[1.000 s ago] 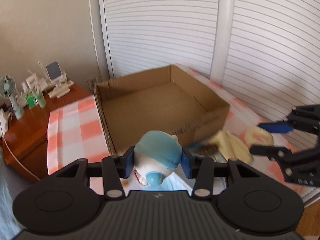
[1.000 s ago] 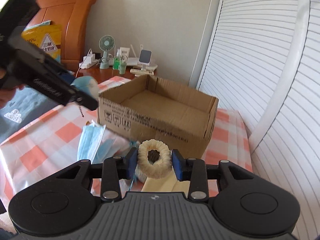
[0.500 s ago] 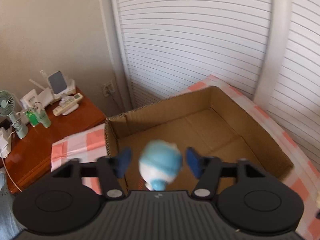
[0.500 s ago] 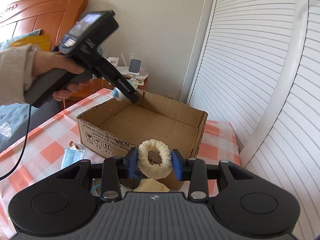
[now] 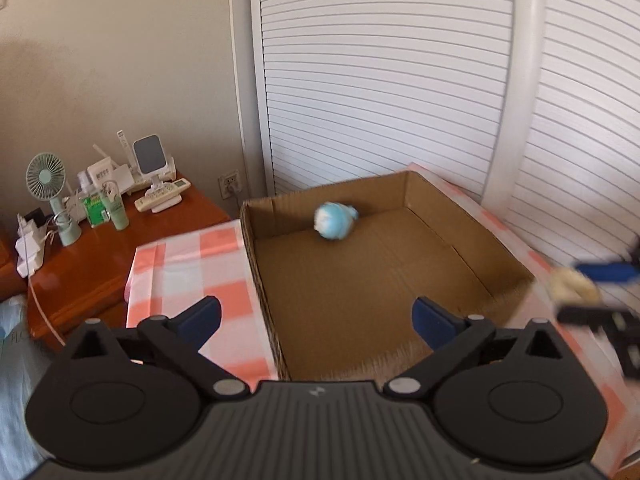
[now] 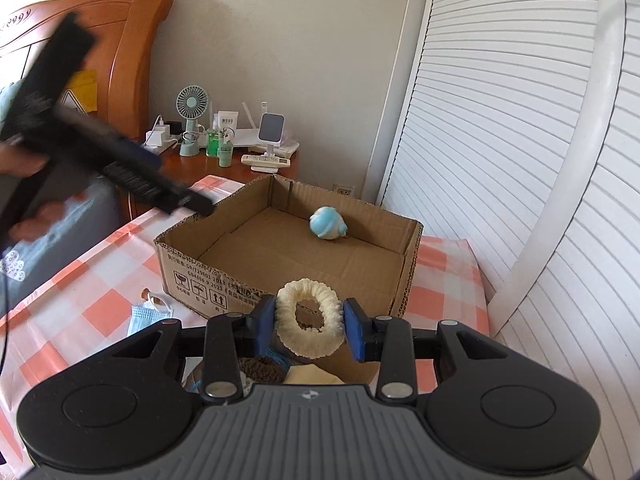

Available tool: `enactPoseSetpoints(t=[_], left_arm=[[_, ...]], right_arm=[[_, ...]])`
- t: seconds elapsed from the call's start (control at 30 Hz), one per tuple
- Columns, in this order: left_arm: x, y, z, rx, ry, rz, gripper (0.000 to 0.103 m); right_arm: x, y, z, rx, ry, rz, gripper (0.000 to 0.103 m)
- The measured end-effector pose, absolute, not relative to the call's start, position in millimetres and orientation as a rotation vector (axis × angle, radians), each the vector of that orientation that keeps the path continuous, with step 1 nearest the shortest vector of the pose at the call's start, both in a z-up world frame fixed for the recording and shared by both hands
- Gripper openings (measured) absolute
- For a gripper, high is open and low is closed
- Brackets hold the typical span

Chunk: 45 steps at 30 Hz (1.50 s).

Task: Organize soft objects
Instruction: 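Carry toy and scrunchie into the box and open both grippers, then withdraw both tools from the box back toward the remaining items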

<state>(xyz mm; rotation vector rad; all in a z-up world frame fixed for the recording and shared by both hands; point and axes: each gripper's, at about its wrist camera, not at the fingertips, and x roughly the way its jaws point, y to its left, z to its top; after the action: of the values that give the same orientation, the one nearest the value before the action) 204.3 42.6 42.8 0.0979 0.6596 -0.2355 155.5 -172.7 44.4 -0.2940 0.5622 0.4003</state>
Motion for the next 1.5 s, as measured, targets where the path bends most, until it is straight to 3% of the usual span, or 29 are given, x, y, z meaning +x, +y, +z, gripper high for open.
enactPoseSetpoints(t=[0.3, 0.63, 0.7, 0.77, 0.83, 0.93, 1.5], left_arm=[[120, 54, 3, 0.042, 0.732, -0.174, 0.102], [104, 57, -19, 0.016, 0.74, -0.176, 0.102], [105, 59, -22, 0.011, 0.745, -0.169, 0.102], [106, 61, -24, 0.007, 0.751, -0.163, 0.102], [108, 63, -25, -0.004, 0.754, -0.166, 0.102], [108, 65, -27, -0.014, 0.763, -0.17, 0.102], [87, 61, -14, 0.011, 0.746, -0.136, 0.102]], right_arm=[[190, -161, 57, -0.273, 0.572, 0.402, 0.042], [277, -136, 57, -0.29, 0.613, 0.36, 0.042], [296, -132, 57, -0.285, 0.622, 0.342, 0.047], [314, -130, 55, -0.286, 0.62, 0.321, 0.074], [326, -129, 51, -0.289, 0.643, 0.291, 0.09], [323, -133, 47, -0.271, 0.642, 0.283, 0.102], [221, -157, 45, -0.217, 0.644, 0.318, 0.103]])
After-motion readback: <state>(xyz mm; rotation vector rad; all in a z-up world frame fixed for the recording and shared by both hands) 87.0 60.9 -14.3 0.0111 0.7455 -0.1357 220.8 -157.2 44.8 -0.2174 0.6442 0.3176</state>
